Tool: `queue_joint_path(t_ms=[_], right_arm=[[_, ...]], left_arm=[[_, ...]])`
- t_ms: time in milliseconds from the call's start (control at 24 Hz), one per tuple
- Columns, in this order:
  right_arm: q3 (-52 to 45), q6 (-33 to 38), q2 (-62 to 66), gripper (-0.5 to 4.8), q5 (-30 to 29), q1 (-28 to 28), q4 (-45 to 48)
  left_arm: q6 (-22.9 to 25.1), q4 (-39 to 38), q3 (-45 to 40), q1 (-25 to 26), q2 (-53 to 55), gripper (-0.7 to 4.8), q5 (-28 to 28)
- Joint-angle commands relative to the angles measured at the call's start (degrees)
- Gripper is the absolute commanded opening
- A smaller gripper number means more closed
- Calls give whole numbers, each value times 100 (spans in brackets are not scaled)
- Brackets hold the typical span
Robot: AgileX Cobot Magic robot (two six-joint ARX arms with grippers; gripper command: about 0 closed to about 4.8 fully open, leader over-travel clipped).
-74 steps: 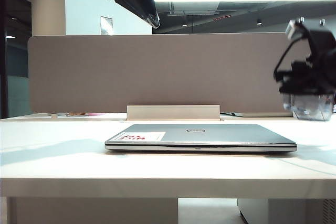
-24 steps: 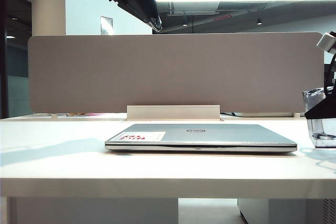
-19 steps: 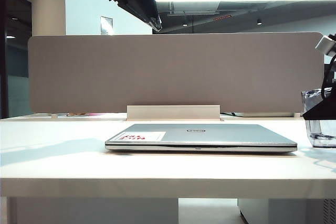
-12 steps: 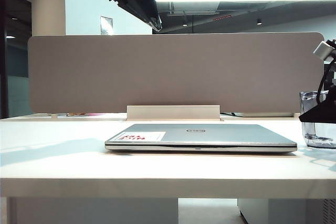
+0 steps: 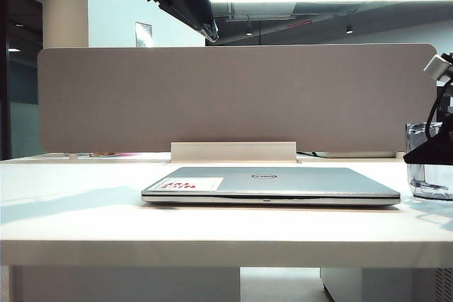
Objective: Pick up the water cup and place it on the right side of the laptop.
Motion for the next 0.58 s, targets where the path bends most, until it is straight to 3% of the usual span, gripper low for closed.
queue_joint_path(t_ms=[42, 209, 584], right_arm=[[-33, 155, 22, 14, 74, -4, -330], [-33, 175, 22, 102, 210, -4, -334], [-33, 280, -9, 109, 212, -9, -332]], left_arm=[[26, 46, 2, -7, -15, -3, 20], [26, 44, 2, -7, -15, -3, 20], [26, 46, 2, -7, -15, -3, 11]])
